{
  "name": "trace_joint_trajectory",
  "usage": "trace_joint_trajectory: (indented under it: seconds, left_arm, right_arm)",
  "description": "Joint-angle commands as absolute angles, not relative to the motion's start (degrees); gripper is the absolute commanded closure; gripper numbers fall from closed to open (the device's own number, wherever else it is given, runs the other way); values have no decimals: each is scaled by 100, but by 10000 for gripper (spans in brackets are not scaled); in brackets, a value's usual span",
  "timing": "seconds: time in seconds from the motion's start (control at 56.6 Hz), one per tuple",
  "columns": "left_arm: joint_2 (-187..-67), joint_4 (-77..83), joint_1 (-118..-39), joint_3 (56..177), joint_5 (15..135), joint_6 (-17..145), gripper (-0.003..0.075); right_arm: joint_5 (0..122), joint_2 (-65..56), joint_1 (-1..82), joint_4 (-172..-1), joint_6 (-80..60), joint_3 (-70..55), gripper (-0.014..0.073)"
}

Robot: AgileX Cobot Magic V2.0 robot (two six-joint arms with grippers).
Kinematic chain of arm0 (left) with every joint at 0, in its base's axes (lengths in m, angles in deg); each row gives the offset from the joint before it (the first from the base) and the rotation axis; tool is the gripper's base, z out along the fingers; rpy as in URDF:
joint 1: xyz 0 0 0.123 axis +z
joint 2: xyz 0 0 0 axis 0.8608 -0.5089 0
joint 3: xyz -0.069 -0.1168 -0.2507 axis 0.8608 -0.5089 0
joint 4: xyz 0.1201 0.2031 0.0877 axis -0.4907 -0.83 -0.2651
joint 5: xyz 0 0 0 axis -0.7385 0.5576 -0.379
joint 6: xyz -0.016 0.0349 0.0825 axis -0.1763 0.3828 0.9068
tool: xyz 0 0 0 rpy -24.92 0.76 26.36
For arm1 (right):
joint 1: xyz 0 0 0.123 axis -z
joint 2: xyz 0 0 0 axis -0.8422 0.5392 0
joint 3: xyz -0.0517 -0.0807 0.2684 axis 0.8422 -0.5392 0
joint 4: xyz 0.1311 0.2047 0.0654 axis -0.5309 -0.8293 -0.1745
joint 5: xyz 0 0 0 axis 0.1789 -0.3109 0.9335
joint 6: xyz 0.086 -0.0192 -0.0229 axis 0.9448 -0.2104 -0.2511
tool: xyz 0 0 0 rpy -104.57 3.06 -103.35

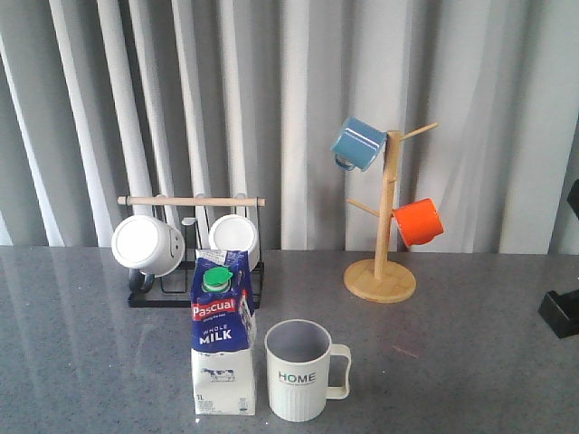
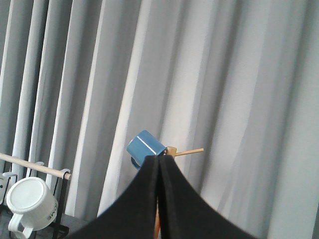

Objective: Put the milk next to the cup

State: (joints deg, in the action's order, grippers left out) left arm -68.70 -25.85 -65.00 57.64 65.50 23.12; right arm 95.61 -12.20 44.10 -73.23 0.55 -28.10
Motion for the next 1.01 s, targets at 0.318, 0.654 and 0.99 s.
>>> trace_joint_trajectory:
  seconds: [0.318,0.654,0.99]
  left_arm:
    - [-6795,-2527,-6534,5882,6186,2307,727]
    - [-6795,-2527,-6534,5882,6186,2307,727]
    - [-6795,-2527,-6534,5882,6186,2307,727]
  right_arm:
    - [9962,-1273,4437,-7318,23,-2647,602]
    - [9926,-1273,4437,-7318,4,-2652,602]
    - [9485,-2192,5217,-7197,884,-4021,602]
